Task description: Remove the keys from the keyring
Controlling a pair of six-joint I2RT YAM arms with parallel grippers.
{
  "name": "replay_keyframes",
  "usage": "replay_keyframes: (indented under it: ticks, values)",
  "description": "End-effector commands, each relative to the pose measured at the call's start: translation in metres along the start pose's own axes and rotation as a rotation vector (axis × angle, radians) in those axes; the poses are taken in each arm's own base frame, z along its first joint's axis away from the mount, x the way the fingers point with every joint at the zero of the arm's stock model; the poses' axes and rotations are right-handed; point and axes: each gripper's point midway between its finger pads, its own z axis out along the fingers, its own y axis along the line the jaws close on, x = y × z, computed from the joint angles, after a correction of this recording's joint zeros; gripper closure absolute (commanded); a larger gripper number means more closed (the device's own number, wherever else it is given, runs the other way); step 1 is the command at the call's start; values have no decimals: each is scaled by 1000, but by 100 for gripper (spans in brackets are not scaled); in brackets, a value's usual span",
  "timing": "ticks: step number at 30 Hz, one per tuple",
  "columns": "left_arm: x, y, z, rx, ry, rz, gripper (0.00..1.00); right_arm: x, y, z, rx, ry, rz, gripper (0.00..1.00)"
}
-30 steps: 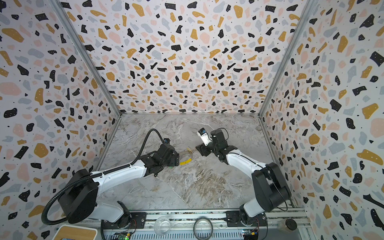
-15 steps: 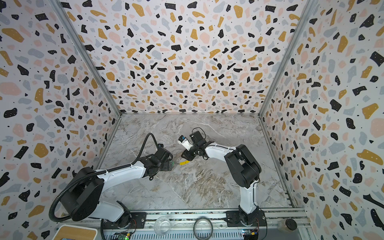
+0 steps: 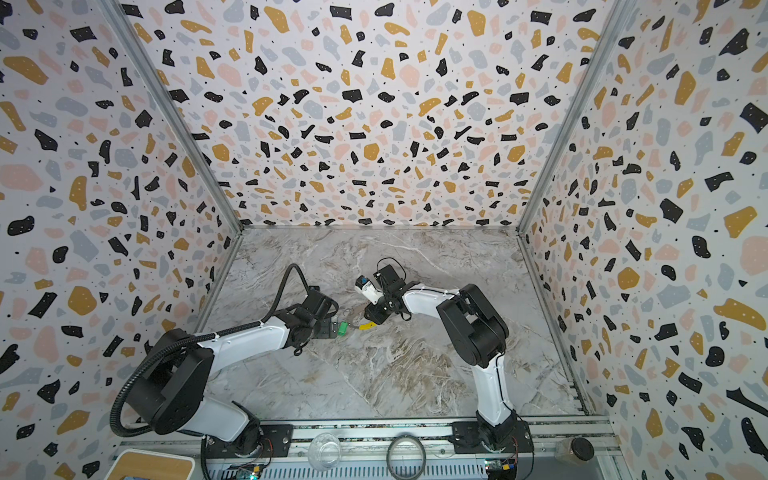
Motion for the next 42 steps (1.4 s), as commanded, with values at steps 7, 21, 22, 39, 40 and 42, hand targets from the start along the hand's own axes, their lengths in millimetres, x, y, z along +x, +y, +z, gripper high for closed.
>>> replay_keyframes:
  ticks: [7,21,22,39,40,42]
  values:
    - [-7,-13,2,48,9,75,3,-12,-9,-25,86,-6,-13,58]
    - [-32,15,-11,120,-97,-188,8,-32,73,-30,-97,-156,-287,64]
    - [-32,18,-13,126,-102,-208,8,-32,75,-28,-106,-156,-287,65]
    - [-23,24,-10,140,-90,-238,14,-25,77,5,-157,-58,-213,79]
    - [-23,25,-10,138,-91,-238,14,-25,77,6,-157,-56,-213,80]
    - [-22,26,-10,136,-92,-240,14,-25,77,6,-156,-54,-217,83]
